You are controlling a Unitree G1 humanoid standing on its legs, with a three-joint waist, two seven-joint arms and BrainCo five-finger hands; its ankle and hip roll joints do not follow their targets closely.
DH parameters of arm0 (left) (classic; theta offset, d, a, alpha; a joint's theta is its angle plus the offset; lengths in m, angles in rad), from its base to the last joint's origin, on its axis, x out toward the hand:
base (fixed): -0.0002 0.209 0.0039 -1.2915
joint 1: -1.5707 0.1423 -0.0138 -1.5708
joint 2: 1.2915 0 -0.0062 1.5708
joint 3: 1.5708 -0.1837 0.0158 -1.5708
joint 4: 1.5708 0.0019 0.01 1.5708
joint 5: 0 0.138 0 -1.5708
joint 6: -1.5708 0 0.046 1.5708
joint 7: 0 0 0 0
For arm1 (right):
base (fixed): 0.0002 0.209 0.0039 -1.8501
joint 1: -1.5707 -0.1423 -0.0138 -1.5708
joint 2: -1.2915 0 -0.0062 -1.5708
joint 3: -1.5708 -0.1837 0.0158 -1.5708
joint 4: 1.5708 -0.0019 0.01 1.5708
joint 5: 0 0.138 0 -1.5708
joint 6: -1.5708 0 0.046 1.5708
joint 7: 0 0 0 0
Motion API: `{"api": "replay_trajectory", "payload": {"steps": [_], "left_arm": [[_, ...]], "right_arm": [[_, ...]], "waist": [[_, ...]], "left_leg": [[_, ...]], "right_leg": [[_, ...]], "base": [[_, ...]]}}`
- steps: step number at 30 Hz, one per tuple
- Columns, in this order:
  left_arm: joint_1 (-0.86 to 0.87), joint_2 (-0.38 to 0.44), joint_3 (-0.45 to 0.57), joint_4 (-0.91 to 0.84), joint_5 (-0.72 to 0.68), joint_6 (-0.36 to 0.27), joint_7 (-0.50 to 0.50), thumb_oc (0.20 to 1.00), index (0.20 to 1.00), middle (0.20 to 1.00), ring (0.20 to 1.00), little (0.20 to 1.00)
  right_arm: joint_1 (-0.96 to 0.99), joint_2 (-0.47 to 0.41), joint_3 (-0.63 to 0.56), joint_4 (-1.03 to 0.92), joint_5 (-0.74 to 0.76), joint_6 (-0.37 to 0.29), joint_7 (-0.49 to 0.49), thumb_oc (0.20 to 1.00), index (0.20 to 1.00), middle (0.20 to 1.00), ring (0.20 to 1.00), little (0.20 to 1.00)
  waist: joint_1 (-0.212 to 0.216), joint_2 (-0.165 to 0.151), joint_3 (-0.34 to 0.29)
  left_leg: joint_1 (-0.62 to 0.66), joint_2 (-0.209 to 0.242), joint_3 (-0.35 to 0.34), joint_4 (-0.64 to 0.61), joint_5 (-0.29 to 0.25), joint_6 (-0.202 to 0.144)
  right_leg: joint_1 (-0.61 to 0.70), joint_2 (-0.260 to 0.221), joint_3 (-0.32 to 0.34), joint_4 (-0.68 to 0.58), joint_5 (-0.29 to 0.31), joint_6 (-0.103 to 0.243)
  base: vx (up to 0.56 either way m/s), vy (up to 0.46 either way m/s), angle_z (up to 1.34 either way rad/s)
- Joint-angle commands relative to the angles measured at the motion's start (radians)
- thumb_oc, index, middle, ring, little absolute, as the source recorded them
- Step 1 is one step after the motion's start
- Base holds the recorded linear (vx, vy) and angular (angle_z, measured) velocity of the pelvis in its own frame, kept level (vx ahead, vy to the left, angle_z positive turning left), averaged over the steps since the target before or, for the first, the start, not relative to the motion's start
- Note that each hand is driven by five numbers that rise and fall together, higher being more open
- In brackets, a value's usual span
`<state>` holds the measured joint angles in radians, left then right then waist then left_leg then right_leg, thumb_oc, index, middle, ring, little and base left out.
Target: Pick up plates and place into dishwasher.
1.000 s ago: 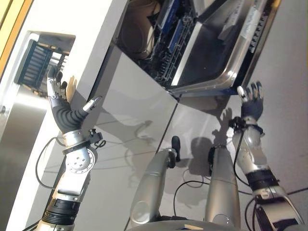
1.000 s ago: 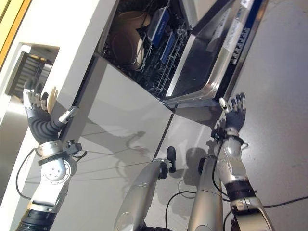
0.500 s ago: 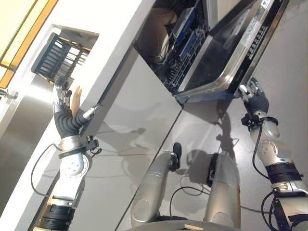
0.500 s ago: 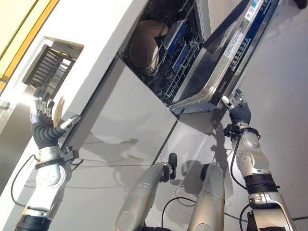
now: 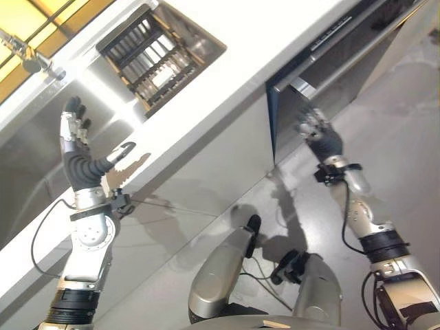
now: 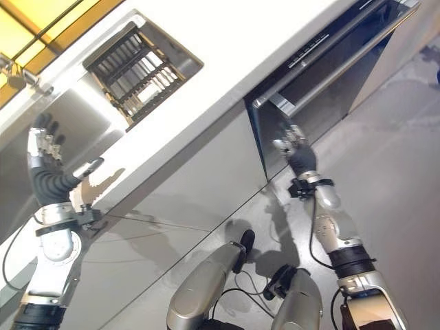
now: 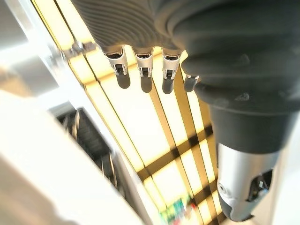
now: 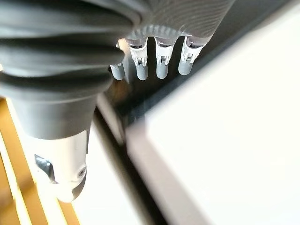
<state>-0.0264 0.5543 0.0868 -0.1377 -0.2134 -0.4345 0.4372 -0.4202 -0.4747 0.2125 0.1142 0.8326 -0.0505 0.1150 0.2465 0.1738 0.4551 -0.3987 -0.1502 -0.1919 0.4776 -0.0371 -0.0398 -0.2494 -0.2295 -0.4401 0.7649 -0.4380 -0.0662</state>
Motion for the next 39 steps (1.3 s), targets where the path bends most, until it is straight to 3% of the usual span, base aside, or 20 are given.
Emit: {"api": "replay_trajectory", "payload": {"steps": [1, 6, 8, 14, 17, 22, 26, 27, 28, 29, 30, 32, 35, 37, 39], "left_arm": [[0.036, 0.09, 0.06, -0.062, -0.048, -0.034, -0.04, 1.0, 1.0, 1.0, 1.0, 1.0], [0.028, 0.099, 0.073, -0.05, -0.044, -0.024, -0.115, 1.0, 1.0, 1.0, 1.0, 1.0], [0.029, 0.105, 0.077, -0.051, -0.042, -0.015, -0.125, 1.0, 1.0, 1.0, 1.0, 1.0], [0.019, 0.091, 0.067, -0.055, -0.029, 0.012, -0.137, 1.0, 1.0, 1.0, 1.0, 1.0], [0.039, 0.051, 0.054, -0.054, -0.023, 0.033, -0.145, 1.0, 1.0, 1.0, 1.0, 1.0], [0.109, -0.007, 0.053, -0.07, -0.031, 0.06, -0.12, 1.0, 1.0, 1.0, 1.0, 1.0], [0.18, -0.041, 0.075, -0.098, -0.045, 0.068, -0.089, 1.0, 1.0, 1.0, 1.0, 1.0], [0.191, -0.048, 0.08, -0.101, -0.062, 0.077, -0.088, 1.0, 1.0, 1.0, 1.0, 1.0], [0.19, -0.059, 0.078, -0.097, -0.08, 0.083, -0.092, 1.0, 1.0, 1.0, 1.0, 1.0], [0.187, -0.063, 0.079, -0.099, -0.09, 0.091, -0.093, 1.0, 1.0, 1.0, 1.0, 1.0], [0.186, -0.069, 0.083, -0.104, -0.095, 0.099, -0.091, 1.0, 1.0, 1.0, 1.0, 1.0], [0.18, -0.078, 0.079, -0.111, -0.085, 0.11, -0.078, 1.0, 1.0, 1.0, 1.0, 1.0], [0.166, -0.077, 0.073, -0.12, -0.101, 0.126, -0.081, 1.0, 1.0, 1.0, 1.0, 1.0], [0.159, -0.074, 0.069, -0.144, -0.116, 0.145, -0.089, 1.0, 1.0, 1.0, 1.0, 1.0], [0.145, -0.069, 0.055, -0.157, -0.151, 0.157, -0.108, 1.0, 1.0, 1.0, 1.0, 1.0]], "right_arm": [[-0.064, 0.094, 0.004, -0.077, -0.025, -0.116, 0.013, 1.0, 1.0, 1.0, 1.0, 1.0], [-0.013, 0.138, 0.012, -0.086, -0.036, -0.177, -0.078, 1.0, 1.0, 1.0, 1.0, 1.0], [0.014, 0.15, 0.015, -0.093, -0.064, -0.187, -0.113, 1.0, 1.0, 1.0, 1.0, 1.0], [0.11, 0.158, 0.017, -0.121, -0.087, -0.18, -0.194, 1.0, 1.0, 1.0, 1.0, 1.0], [0.176, 0.159, 0.017, -0.138, -0.136, -0.145, -0.239, 1.0, 1.0, 1.0, 1.0, 1.0], [0.257, 0.145, 0.017, -0.206, -0.288, -0.09, -0.417, 1.0, 1.0, 1.0, 1.0, 1.0], [0.348, 0.121, 0.013, -0.308, -0.336, -0.072, -0.509, 1.0, 1.0, 1.0, 1.0, 1.0], [0.383, 0.107, -0.003, -0.347, -0.344, -0.062, -0.532, 1.0, 1.0, 1.0, 1.0, 1.0], [0.413, 0.094, -0.021, -0.386, -0.353, -0.057, -0.58, 1.0, 1.0, 1.0, 1.0, 1.0], [0.422, 0.088, -0.031, -0.4, -0.352, -0.055, -0.623, 1.0, 1.0, 1.0, 1.0, 1.0], [0.426, 0.086, -0.045, -0.409, -0.339, -0.047, -0.653, 1.0, 1.0, 1.0, 1.0, 1.0], [0.431, 0.082, -0.06, -0.429, -0.347, -0.034, -0.697, 1.0, 1.0, 1.0, 1.0, 1.0], [0.434, 0.096, -0.073, -0.456, -0.381, -0.006, -0.776, 1.0, 1.0, 1.0, 1.0, 1.0], [0.436, 0.087, -0.081, -0.499, -0.405, 0.009, -0.749, 1.0, 1.0, 1.0, 1.0, 1.0], [0.413, 0.088, -0.068, -0.519, -0.472, -0.024, -0.692, 1.0, 1.0, 1.0, 1.0, 1.0]], "waist": [[0.084, -0.09, -0.092], [0.109, -0.143, -0.151], [0.107, -0.147, -0.166], [0.081, -0.171, -0.212], [0.062, -0.165, -0.234], [0.029, -0.136, -0.245], [-0.005, -0.123, -0.244], [-0.026, -0.12, -0.244], [-0.058, -0.128, -0.242], [-0.075, -0.136, -0.246], [-0.093, -0.146, -0.253], [-0.116, -0.151, -0.267], [-0.129, -0.142, -0.294], [-0.128, -0.138, -0.308], [-0.119, -0.138, -0.322]], "left_leg": [[0.079, -0.018, 0.021, -0.142, 0.042, 0.068], [0.169, 0.008, -0.022, -0.218, 0.051, 0.074], [0.187, 0.025, -0.028, -0.251, 0.083, 0.075], [0.247, 0.055, -0.039, -0.337, 0.112, 0.061], [0.251, 0.079, -0.025, -0.366, 0.14, 0.035], [0.226, 0.128, -0.017, -0.422, 0.242, -0.017], [0.219, 0.16, 0.052, -0.402, 0.262, -0.03], [0.211, 0.163, 0.117, -0.349, 0.256, -0.034], [0.19, 0.163, 0.238, -0.233, 0.222, -0.037], [0.183, 0.165, 0.302, -0.171, 0.174, -0.025], [0.189, 0.165, 0.361, -0.121, 0.115, -0.007], [0.205, 0.169, 0.425, -0.079, 0.072, 0.003], [0.273, 0.151, 0.443, -0.169, 0.001, 0.027], [0.294, 0.127, 0.407, -0.181, -0.014, 0.03], [0.324, 0.101, 0.376, -0.215, -0.035, 0.041]], "right_leg": [[0.064, 0.003, 0.105, -0.072, 0.152, 0.062], [0.167, 0.037, 0.064, -0.178, 0.213, 0.082], [0.189, 0.056, 0.048, -0.224, 0.246, 0.076], [0.257, 0.117, 0.063, -0.342, 0.256, 0.066], [0.301, 0.149, 0.076, -0.406, 0.241, 0.043], [0.342, 0.202, 0.117, -0.478, 0.254, 0.021], [0.345, 0.209, 0.151, -0.519, 0.277, 0.021], [0.347, 0.202, 0.147, -0.527, 0.282, 0.02], [0.351, 0.18, 0.126, -0.542, 0.288, 0.017], [0.35, 0.164, 0.117, -0.551, 0.293, 0.017], [0.351, 0.147, 0.111, -0.562, 0.297, 0.021], [0.361, 0.133, 0.105, -0.578, 0.301, 0.027], [0.37, 0.103, 0.092, -0.577, 0.305, 0.05], [0.379, 0.087, 0.091, -0.579, 0.31, 0.061], [0.377, 0.071, 0.088, -0.55, 0.306, 0.072]], "base": [[0.1, -0.122, 0.56], [0.06, -0.125, 0.18], [-0.1, -0.061, 0.08], [-0.14, -0.089, 0.03], [-0.21, -0.045, -0.08], [-0.18, -0.009, -0.31], [-0.18, 0.021, -0.5], [-0.25, 0.024, -0.4], [-0.23, -0.001, -0.19], [-0.19, 0.006, 0.24], [-0.08, 0.05, 0.4], [0.01, 0.132, 0.23], [0.11, 0.229, 0.14], [0.12, 0.232, 0.14], [0.09, 0.199, 0.36]]}}
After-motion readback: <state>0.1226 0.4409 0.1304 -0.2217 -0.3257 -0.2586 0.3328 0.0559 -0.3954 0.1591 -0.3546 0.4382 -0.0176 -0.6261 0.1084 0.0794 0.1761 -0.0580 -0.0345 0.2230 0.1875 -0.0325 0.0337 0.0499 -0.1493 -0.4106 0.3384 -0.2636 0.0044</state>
